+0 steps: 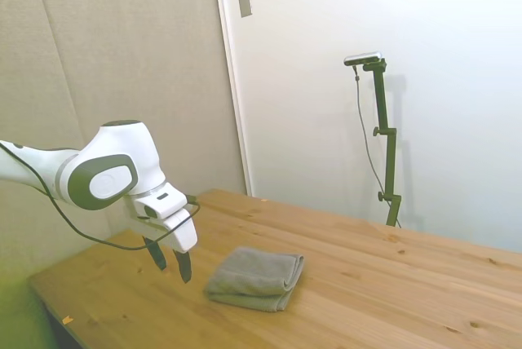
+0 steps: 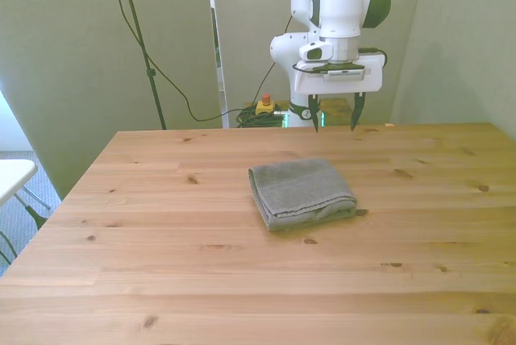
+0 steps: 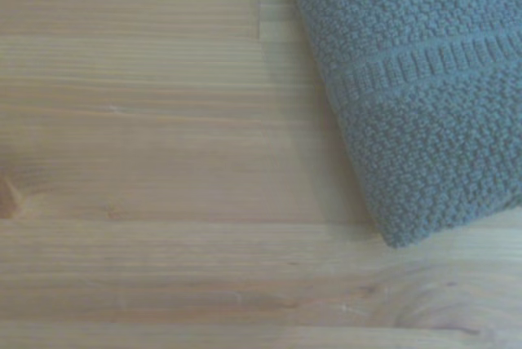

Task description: Unfold the towel

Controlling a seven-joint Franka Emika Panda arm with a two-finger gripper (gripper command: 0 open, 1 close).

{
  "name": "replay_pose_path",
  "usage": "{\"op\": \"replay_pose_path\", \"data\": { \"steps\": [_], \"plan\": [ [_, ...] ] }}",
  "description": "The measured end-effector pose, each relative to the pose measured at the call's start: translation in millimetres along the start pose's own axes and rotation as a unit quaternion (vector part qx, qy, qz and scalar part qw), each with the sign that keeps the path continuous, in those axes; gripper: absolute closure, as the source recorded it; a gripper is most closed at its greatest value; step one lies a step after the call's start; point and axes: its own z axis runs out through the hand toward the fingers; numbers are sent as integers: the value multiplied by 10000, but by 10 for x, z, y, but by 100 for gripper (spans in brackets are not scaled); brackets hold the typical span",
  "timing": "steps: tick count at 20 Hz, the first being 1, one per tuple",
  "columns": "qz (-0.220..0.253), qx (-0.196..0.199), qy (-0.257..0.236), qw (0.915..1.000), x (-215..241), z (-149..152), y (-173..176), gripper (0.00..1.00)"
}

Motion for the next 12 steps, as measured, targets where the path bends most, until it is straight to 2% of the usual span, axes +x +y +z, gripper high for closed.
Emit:
{"op": "replay_pose_path", "data": {
  "steps": [3,5,8,12],
  "plan": [
    [60,55,11,10000,61,-39,11,0],
    [312,180,57,9993,343,-140,139,0],
    [891,366,148,9952,1134,-247,661,0],
    [1568,599,135,9857,2142,-174,1407,0]
  ]
}}
